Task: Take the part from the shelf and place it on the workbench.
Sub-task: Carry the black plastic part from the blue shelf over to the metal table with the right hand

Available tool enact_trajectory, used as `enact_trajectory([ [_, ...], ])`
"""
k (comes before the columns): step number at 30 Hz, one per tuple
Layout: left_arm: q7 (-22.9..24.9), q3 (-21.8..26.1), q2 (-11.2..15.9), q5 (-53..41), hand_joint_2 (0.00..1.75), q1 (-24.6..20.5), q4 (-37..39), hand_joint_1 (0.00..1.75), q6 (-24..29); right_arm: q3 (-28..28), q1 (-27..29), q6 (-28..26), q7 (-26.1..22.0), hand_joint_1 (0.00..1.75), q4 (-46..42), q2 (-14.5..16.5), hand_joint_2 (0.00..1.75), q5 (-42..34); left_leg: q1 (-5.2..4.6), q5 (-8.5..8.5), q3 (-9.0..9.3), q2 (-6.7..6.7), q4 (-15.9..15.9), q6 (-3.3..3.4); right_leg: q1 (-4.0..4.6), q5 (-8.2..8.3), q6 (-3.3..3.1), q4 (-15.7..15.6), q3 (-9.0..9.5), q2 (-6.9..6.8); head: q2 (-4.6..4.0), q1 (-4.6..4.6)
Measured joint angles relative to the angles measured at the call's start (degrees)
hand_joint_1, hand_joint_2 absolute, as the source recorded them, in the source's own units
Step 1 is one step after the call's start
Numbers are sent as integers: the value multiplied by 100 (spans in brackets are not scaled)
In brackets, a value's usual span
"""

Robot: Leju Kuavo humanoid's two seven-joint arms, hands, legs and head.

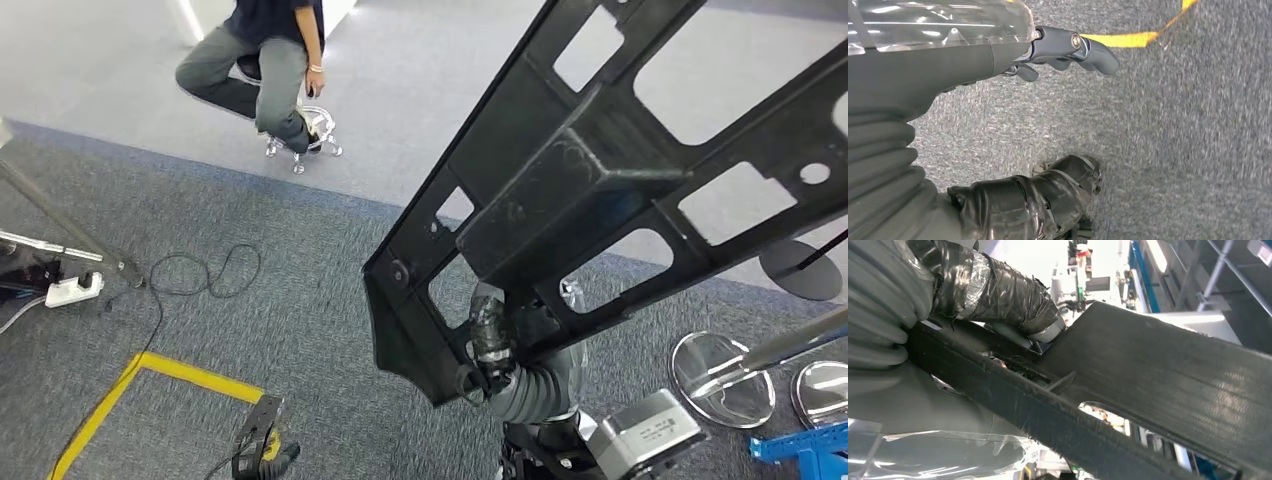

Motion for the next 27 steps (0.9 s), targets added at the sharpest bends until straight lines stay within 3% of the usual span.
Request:
enact_trajectory([
  [2,31,-4,-3,-12,175,-10,0,0,16,-5,18,-15,23,175,-30,-8,175,9,5,14,26,-123,-63,53,9,-23,68,-47,43,-71,0,1],
  [4,51,-7,-18,-23,175,-13,0,0,23,-9,26,-16,49,175,-59,-15,175,12,37,40,112,-237,-167,115,5,-140,117,88,25,74,0,19],
  [5,56,-8,-26,-30,175,-26,0,0,23,-13,33,-17,59,175,-73,-21,175,14,55,50,153,-292,-205,146,5,-266,127,329,-84,205,0,34],
  [7,59,-11,-32,-41,175,-62,0,0,24,-27,65,-19,68,175,-84,-44,175,18,43,39,176,-417,-211,193,15,-559,123,1065,-481,399,0,57],
  [8,61,-19,-32,-43,175,-71,0,0,24,-36,87,-20,72,175,-86,-57,175,19,39,31,178,-493,-203,201,18,-627,124,1362,-672,427,0,63],
  [9,64,-29,-32,-44,175,-72,0,0,24,-43,103,-20,74,175,-86,-68,175,19,38,21,179,-571,-191,206,18,-590,125,1482,-784,438,0,64],
  [10,70,-45,-33,-46,175,-69,0,0,24,-48,113,-22,77,175,-90,-74,175,20,40,10,180,-650,-172,203,16,-444,124,1384,-789,445,0,63],
  [11,78,-67,-34,-47,175,-67,0,0,24,-50,118,-29,79,175,-96,-80,175,23,46,-8,180,-734,-142,191,7,-210,122,1076,-686,482,0,64],
  [13,97,-99,-36,-51,175,-76,0,0,21,-54,130,-48,94,175,-114,-88,175,38,57,-57,156,-890,-55,144,-24,126,104,383,-403,710,0,62],
  [15,109,-111,-35,-48,175,-84,0,0,17,-57,153,-53,127,175,-134,-96,175,55,68,-75,104,-1018,-8,76,-32,184,72,88,-271,887,0,61],
  [17,111,-115,-31,-19,175,-60,0,0,27,-59,160,-34,164,175,-148,-99,175,61,88,-54,74,-1127,-27,3,-24,198,12,45,-245,814,0,61],
  [18,136,-117,-29,24,175,-50,-1,0,60,-60,153,-4,171,175,-150,-99,175,36,86,-64,60,-1083,-9,-28,-28,210,-22,15,-220,755,0,59],
  [20,416,-119,-31,230,175,-188,2,0,232,-40,83,107,148,175,-143,-67,175,-144,80,-224,-100,-817,292,-88,-41,226,-77,-42,-170,609,0,10],
  [22,1006,-120,-42,447,175,-647,5,0,478,41,-86,245,101,175,-68,18,175,-425,102,-513,-476,-531,976,-145,-5,217,-106,-46,-156,412,0,-34],
  [24,1479,-121,-45,518,175,-1156,3,0,611,157,-233,330,77,175,51,117,175,-582,126,-620,-768,-449,1490,-179,20,199,-124,-40,-147,197,0,-35],
  [25,1579,-123,-44,533,175,-1333,1,0,631,203,-274,352,75,175,98,151,175,-609,128,-530,-754,-430,1460,-183,24,184,-129,-40,-130,110,0,-35],
  [27,1603,-126,-35,564,175,-1538,-8,0,650,260,-344,375,75,175,160,189,175,-638,127,-155,-398,-340,809,-165,22,144,-121,-40,-70,-3,0,-38],
])
